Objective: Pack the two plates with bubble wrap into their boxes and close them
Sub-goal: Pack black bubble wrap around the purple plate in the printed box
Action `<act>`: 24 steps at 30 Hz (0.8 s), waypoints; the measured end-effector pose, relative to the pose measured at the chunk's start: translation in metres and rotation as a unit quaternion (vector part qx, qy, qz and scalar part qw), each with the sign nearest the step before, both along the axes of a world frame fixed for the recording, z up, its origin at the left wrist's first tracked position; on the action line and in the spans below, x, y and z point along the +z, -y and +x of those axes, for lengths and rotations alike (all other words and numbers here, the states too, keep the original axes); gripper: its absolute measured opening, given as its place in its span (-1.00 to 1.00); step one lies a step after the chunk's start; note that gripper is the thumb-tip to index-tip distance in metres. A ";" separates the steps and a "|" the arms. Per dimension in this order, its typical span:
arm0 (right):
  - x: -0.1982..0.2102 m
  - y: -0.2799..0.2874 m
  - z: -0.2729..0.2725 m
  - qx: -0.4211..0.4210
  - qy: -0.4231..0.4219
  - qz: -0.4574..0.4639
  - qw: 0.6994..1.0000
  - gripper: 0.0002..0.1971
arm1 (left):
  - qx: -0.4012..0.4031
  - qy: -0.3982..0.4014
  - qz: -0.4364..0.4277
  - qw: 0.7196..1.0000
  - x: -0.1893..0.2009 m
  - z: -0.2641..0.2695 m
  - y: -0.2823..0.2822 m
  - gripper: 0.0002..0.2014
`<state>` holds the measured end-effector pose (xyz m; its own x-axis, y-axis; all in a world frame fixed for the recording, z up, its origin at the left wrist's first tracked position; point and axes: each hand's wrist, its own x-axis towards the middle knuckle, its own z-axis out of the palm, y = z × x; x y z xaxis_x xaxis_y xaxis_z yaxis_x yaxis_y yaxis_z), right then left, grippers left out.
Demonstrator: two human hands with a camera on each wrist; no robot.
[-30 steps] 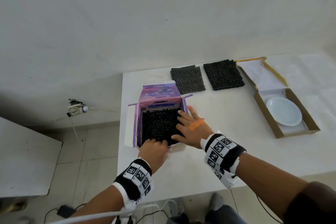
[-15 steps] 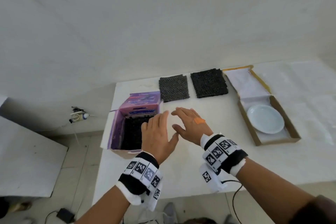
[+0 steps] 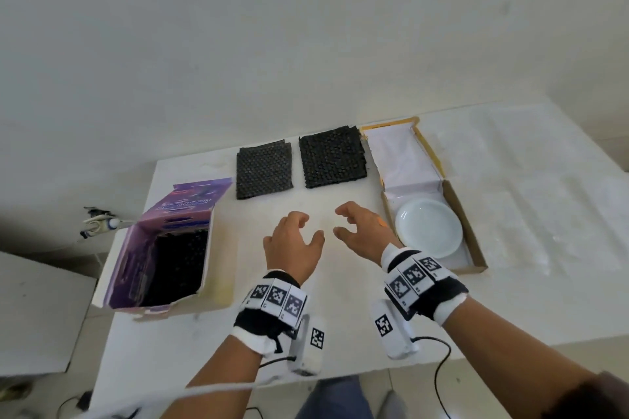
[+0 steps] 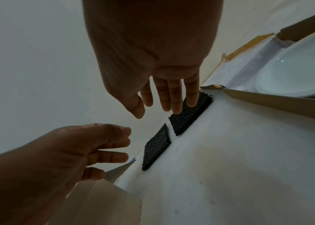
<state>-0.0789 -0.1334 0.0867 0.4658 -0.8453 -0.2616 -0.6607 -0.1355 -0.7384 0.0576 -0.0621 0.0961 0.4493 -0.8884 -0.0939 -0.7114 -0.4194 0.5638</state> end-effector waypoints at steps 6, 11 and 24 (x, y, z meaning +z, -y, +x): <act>-0.028 0.055 0.018 0.031 -0.067 0.014 0.997 -0.62 | -0.006 -0.028 0.022 0.999 -0.031 0.018 0.080 -0.70; -0.051 0.111 0.045 0.059 -0.104 0.017 0.993 -0.57 | 0.007 -0.038 0.047 0.998 -0.070 0.039 0.154 -0.71; -0.095 0.166 0.069 0.053 -0.163 0.026 0.985 -0.50 | 0.082 0.047 0.132 0.987 -0.111 0.048 0.241 -0.43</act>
<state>-0.0099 -0.2991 -0.0085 0.4357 -0.7776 -0.4533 -0.8476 -0.1850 -0.4974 0.1056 -0.3034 -0.0149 0.6025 -0.7534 -0.2634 -0.6656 -0.6564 0.3551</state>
